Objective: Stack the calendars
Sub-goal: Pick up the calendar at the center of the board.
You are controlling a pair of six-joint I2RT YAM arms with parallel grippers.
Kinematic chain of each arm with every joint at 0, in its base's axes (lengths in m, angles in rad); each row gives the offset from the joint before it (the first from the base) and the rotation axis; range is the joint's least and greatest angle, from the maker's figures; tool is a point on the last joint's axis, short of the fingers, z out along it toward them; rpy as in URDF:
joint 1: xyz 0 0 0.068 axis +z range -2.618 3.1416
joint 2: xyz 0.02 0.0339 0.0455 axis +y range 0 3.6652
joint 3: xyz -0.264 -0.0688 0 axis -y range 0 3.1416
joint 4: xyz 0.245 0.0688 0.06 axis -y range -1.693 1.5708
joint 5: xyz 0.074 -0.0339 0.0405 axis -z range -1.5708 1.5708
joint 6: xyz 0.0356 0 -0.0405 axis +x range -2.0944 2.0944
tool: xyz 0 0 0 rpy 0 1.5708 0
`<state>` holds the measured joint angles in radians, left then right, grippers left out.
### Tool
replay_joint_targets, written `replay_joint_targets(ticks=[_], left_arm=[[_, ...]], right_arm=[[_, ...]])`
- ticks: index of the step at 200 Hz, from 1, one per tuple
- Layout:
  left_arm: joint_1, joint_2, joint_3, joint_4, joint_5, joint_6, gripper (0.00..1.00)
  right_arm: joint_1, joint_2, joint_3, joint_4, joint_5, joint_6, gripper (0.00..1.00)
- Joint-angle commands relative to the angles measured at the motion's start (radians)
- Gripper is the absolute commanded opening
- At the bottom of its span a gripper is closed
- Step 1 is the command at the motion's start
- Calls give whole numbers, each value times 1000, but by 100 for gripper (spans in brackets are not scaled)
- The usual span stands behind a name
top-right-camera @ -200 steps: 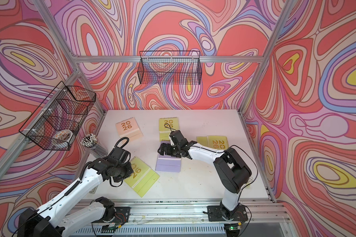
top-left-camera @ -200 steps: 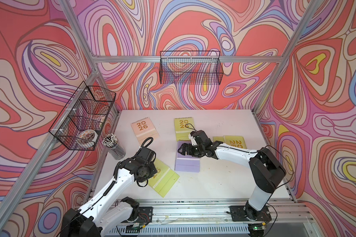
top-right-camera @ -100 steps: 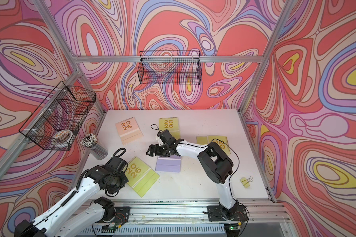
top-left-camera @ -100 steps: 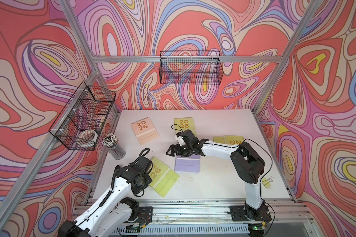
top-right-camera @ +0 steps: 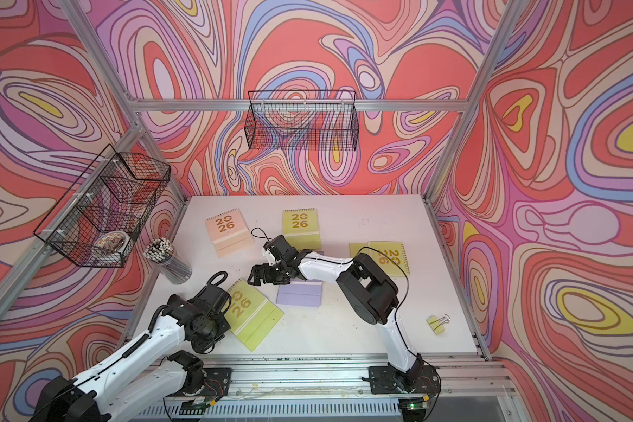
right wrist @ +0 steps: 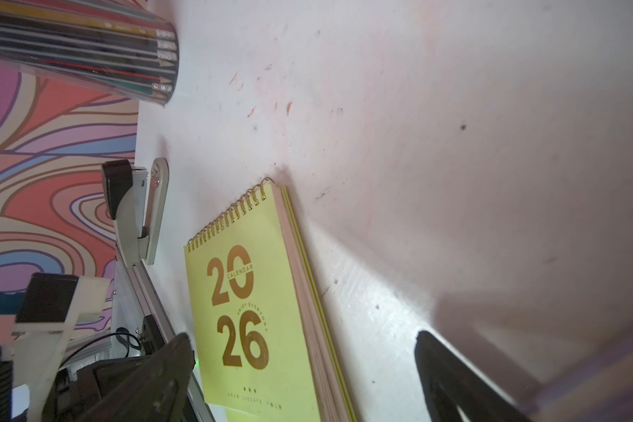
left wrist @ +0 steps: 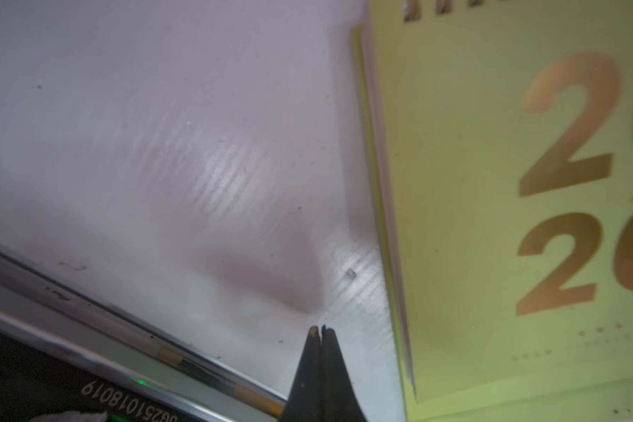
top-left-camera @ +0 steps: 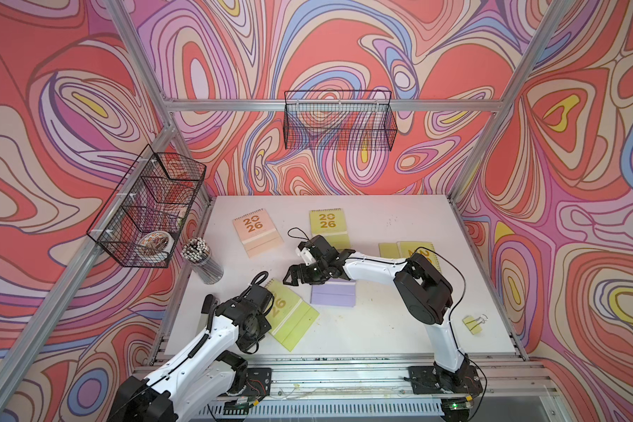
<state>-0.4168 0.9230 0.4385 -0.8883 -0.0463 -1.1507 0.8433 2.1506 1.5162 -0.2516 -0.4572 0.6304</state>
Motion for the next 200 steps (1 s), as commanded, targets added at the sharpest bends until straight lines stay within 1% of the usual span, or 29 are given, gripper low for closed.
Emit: replay_joint_targets(ticks=[1, 53, 90, 114, 147, 169, 200], left_arm=[[6, -18, -28, 27, -33, -44, 0], [10, 3, -45, 68, -38, -23, 0], [26, 37, -82, 152, 12, -5, 0], [41, 69, -86, 182, 33, 14, 0], [52, 80, -90, 208, 41, 24, 0], [68, 101, -89, 231, 58, 39, 0], [85, 115, -83, 240, 75, 55, 0]], right_arm=[[21, 55, 61, -75, 2, 9, 96], [48, 124, 144, -163, 9, 13, 95], [56, 154, 170, -179, -11, 22, 95], [56, 178, 180, -178, -51, 35, 94], [61, 191, 174, -156, -102, 44, 94], [61, 178, 145, -106, -134, 51, 93], [62, 168, 122, -39, -203, 62, 90]])
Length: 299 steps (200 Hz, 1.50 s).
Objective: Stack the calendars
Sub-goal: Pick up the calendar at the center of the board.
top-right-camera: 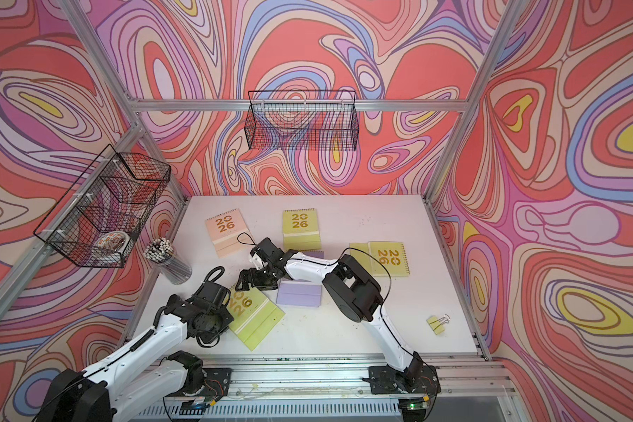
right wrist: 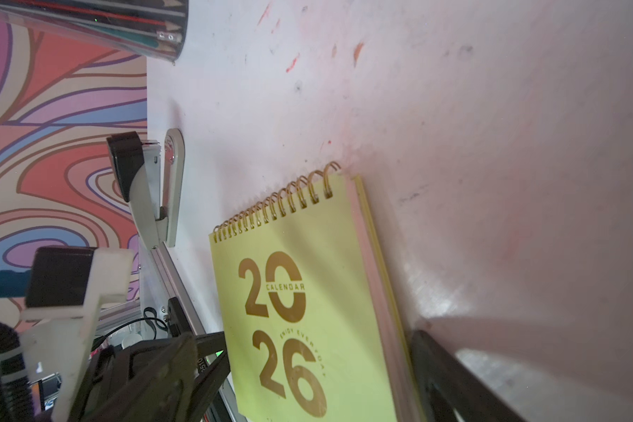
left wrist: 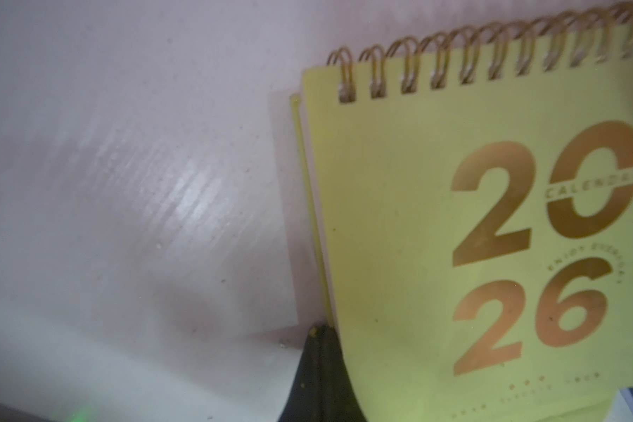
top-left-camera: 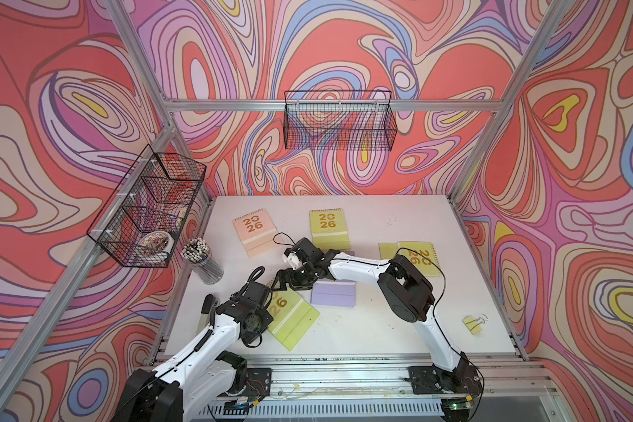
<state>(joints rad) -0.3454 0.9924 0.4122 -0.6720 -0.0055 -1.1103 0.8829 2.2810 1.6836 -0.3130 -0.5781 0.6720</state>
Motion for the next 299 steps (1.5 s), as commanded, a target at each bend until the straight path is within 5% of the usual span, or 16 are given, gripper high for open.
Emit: replay_joint_targets(ticks=[1, 54, 182, 215, 299], left_arm=[[14, 46, -56, 23, 34, 15, 0], [81, 46, -15, -9, 36, 83, 0], [106, -20, 64, -114, 6, 128, 0], [106, -40, 95, -143, 4, 135, 0], [106, -127, 266, -224, 30, 143, 0]], right_arm=[[22, 37, -45, 25, -83, 21, 90], [23, -28, -102, 153, -134, 44, 74], [22, -132, -194, 254, -64, 78, 9], [21, -164, -209, 263, -19, 86, 0], [-25, -328, -342, 383, 88, 190, 0]])
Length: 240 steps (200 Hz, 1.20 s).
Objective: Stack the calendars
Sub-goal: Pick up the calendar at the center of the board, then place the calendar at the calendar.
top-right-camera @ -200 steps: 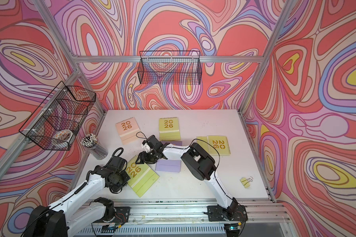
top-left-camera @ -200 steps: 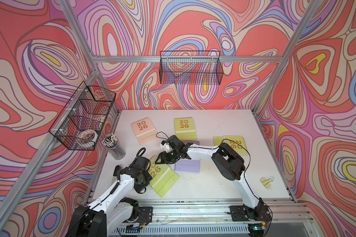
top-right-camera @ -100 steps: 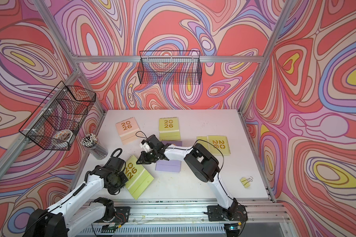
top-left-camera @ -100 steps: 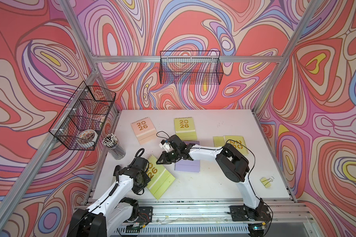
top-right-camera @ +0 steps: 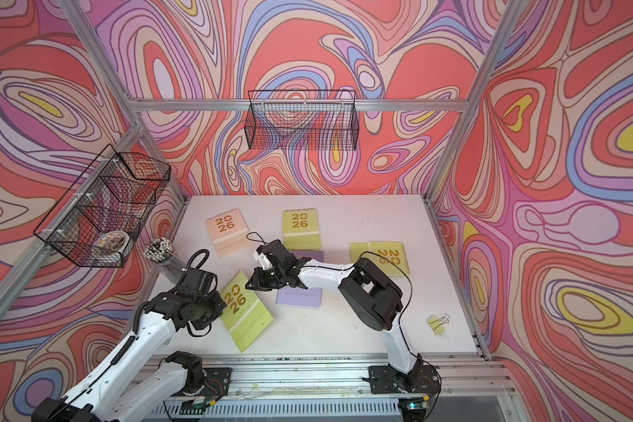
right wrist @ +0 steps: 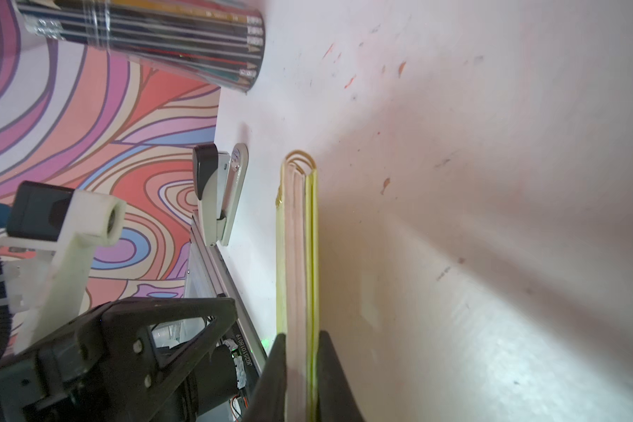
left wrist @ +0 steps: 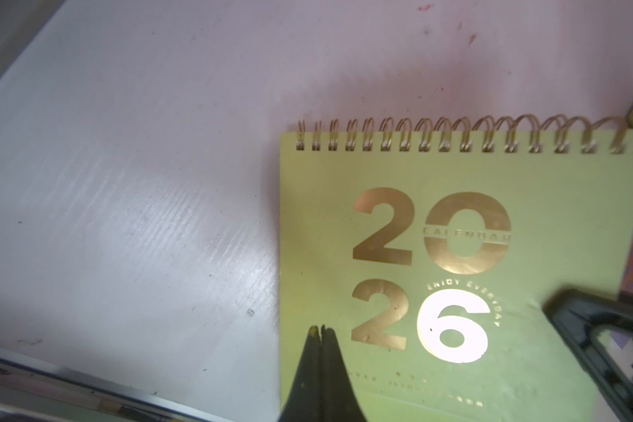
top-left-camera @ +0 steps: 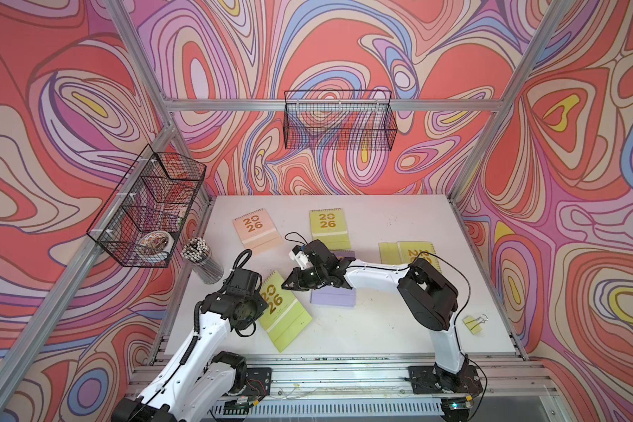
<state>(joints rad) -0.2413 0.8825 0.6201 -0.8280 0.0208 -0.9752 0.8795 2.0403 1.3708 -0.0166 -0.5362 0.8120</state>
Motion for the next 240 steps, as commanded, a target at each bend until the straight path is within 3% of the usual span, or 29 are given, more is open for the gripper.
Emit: replay_joint_targets(ticks=[1, 51, 115, 177, 240], left_arm=[[2, -19, 60, -67, 3, 9, 0], [2, -8, 155, -34, 58, 25, 0], [0, 78, 183, 153, 181, 12, 0], [-34, 252, 173, 370, 258, 7, 0], [-98, 482, 193, 553, 298, -3, 0]], right_arm=[[-22, -90, -31, 88, 47, 52, 0], [-82, -203, -146, 189, 72, 130, 0], [-192, -387, -377, 310, 153, 225, 0], [-290, -491, -576, 443, 211, 285, 0], [-377, -492, -686, 584, 187, 320, 0]])
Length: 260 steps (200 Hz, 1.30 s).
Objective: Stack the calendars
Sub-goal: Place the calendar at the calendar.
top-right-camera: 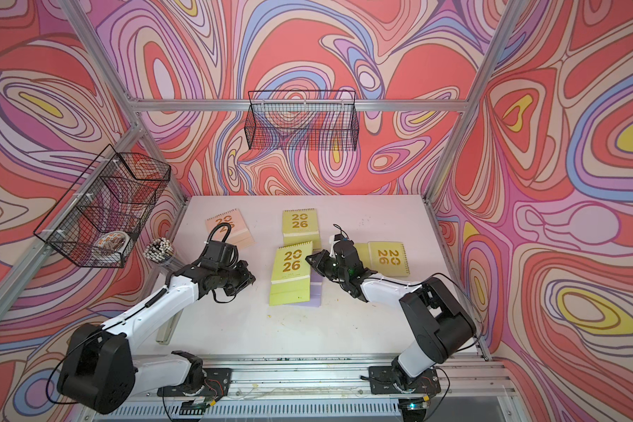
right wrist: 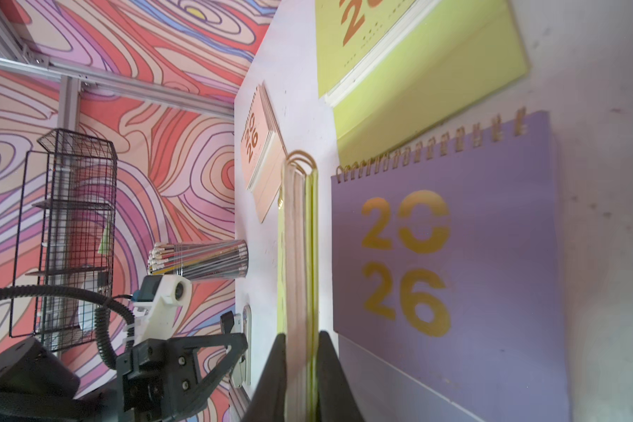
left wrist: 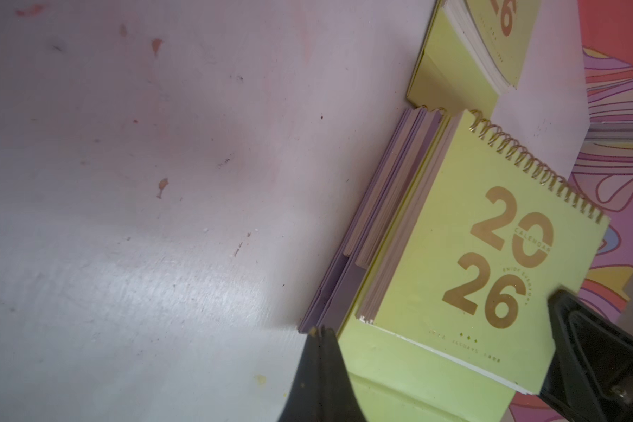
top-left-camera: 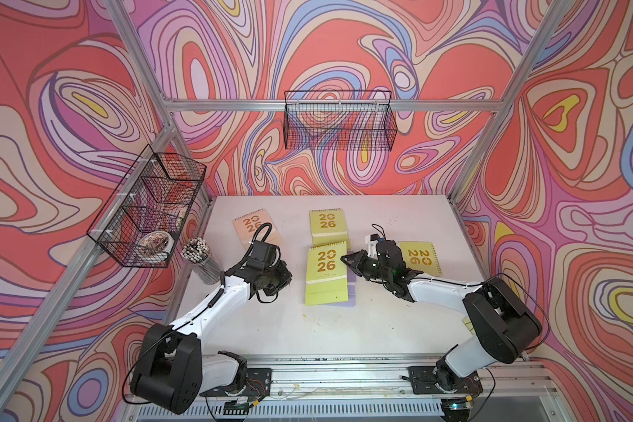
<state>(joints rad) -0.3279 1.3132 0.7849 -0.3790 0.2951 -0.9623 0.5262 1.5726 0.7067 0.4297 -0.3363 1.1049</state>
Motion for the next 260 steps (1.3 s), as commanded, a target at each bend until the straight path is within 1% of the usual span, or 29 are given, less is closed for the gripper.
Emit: replay_joint_targets(ticks=[1, 43, 86, 161, 260], left_arm=[[-12, 54, 29, 106, 24, -16, 0], [-33, 166, 55, 178, 51, -16, 0], [-56, 242, 64, 221, 69, -22, 0], [-90, 308, 50, 270, 73, -41, 0], [-97, 325, 37, 277, 74, -46, 0]], right_arm=[[-25, -25, -23, 140, -13, 28, 0], [-69, 7, -40, 179, -64, 30, 0], [-90, 35, -51, 193, -98, 27, 0], [-106, 105, -81, 259, -110, 37, 0], [-115, 167, -98, 299, -115, 44, 0]])
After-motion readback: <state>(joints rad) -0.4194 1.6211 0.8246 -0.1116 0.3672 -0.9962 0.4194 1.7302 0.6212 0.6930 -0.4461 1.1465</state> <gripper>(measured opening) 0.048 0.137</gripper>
